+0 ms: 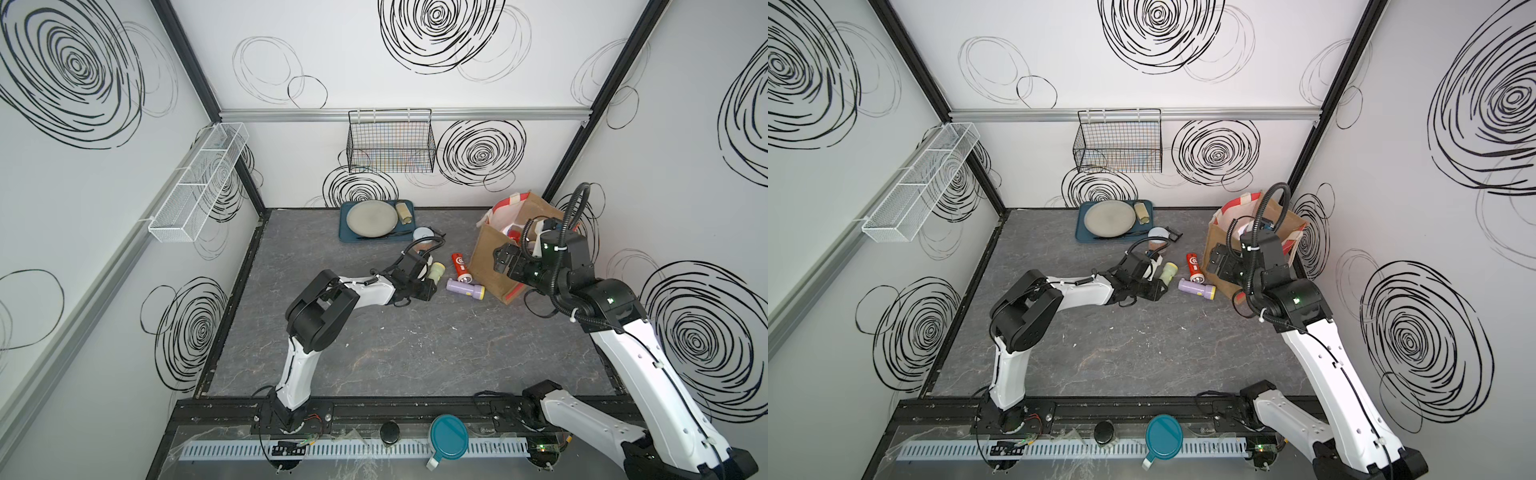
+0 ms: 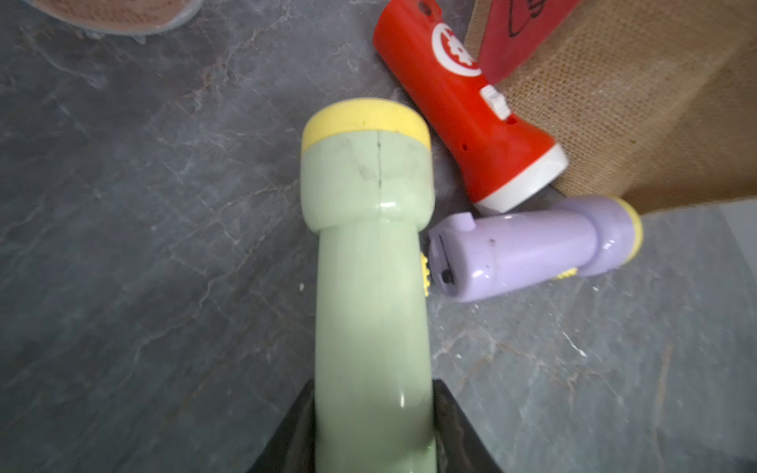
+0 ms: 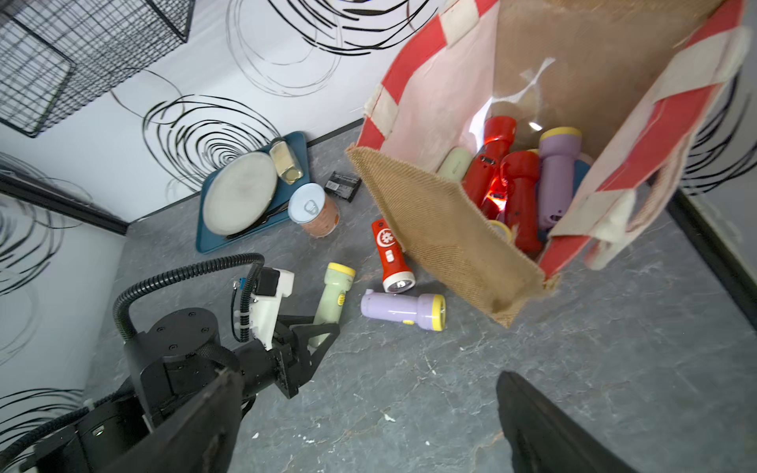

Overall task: Put the flashlights into the tote bags
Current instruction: Pick up the flashlight from the center of the board.

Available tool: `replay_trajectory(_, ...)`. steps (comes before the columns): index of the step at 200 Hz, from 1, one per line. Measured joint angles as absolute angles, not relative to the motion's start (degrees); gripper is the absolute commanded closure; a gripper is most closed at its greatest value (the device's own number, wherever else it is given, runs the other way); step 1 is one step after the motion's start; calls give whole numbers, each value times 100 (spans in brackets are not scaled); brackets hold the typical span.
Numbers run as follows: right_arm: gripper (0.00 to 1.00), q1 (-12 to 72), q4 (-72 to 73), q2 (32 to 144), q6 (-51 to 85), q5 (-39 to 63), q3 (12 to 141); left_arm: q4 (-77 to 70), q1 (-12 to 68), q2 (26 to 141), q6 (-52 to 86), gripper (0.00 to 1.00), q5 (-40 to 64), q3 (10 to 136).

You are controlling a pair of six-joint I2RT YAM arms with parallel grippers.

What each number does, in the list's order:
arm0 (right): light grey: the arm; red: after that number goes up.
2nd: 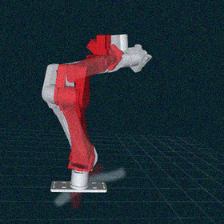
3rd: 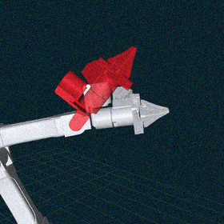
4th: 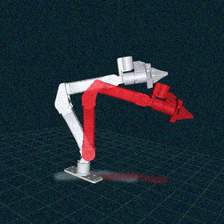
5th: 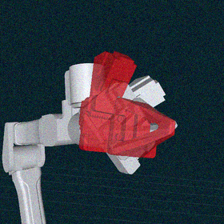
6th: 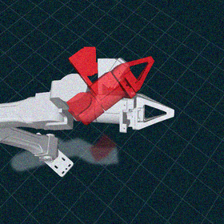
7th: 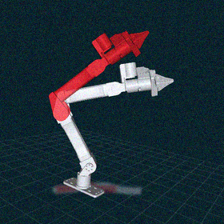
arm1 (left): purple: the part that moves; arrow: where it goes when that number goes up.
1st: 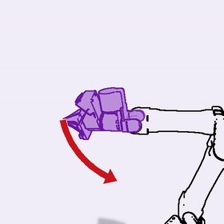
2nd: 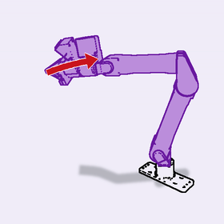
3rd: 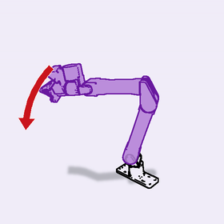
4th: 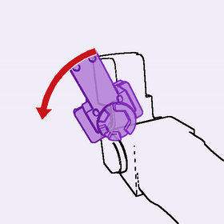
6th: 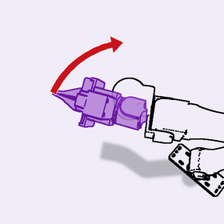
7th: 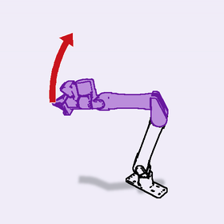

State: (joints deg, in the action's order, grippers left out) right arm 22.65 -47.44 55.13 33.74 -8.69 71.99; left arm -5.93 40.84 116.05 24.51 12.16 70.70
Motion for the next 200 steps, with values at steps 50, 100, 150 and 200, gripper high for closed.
replay_trajectory(50, 0, 2556, -3701, 5231, 4082, -132, 5961, -902, 3940, 10243, 2923, 100, 1518, 6305)
replay_trajectory(100, 0, 2733, -2121, 5677, 4547, 727, 5406, -1107, 3846, 9174, 3328, 100, 1831, 5931)
replay_trajectory(150, 0, 2733, -832, 6639, 4851, 1507, 5400, -1398, 3846, 8656, 3747, 100, 2073, 5599)
replay_trajectory(200, 0, 2733, -327, 7220, 4910, 2012, 5424, -1492, 3852, 8584, 3907, 100, 2119, 5577)
